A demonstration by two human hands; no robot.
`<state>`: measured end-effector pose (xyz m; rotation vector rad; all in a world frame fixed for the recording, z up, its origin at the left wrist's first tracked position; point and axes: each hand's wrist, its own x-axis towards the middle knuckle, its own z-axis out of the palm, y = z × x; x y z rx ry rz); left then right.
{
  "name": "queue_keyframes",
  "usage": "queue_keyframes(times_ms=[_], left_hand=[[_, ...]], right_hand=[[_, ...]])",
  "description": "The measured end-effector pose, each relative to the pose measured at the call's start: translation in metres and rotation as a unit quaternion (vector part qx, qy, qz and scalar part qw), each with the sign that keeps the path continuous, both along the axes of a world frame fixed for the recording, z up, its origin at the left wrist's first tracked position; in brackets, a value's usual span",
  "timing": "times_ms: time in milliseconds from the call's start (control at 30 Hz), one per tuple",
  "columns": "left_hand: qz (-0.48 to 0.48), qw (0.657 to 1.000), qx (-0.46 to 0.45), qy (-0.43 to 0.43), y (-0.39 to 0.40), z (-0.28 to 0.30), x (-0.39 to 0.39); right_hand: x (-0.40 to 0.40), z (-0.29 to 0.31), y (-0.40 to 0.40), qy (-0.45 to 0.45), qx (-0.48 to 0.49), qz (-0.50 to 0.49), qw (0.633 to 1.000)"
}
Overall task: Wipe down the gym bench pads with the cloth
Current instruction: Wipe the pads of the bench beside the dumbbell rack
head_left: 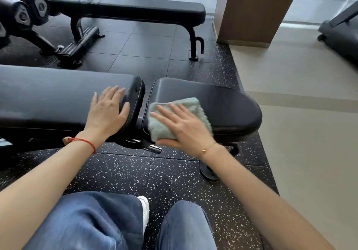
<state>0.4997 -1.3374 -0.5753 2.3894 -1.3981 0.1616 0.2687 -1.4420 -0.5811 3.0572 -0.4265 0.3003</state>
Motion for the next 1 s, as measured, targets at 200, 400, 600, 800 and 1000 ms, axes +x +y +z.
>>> queue_keyframes(times_ms=[200, 400, 600, 800, 1000], left_hand=[[0.030, 0.999, -0.003, 0.030, 0.001, -0.004, 0.004], [0.037, 0.999, -0.003, 0.019, 0.002, -0.004, -0.001], [0.046, 0.999, -0.008, 0.009, -0.002, -0.006, -0.003], [0.045, 0.999, -0.013, 0.021, 0.003, -0.006, 0.002], [0.051, 0.998, -0.014, 0.019, 0.002, -0.005, 0.001]], right_hand=[[-0.006, -0.005, 0.007, -0.051, -0.009, -0.002, 0.999], [-0.087, -0.003, -0.035, -0.081, -0.022, -0.061, 0.995], [-0.004, -0.006, -0.003, -0.037, -0.047, 0.000, 0.998], [-0.006, -0.009, 0.001, -0.073, -0.041, 0.012, 0.996], [-0.096, -0.005, -0.041, -0.116, -0.036, -0.104, 0.987]])
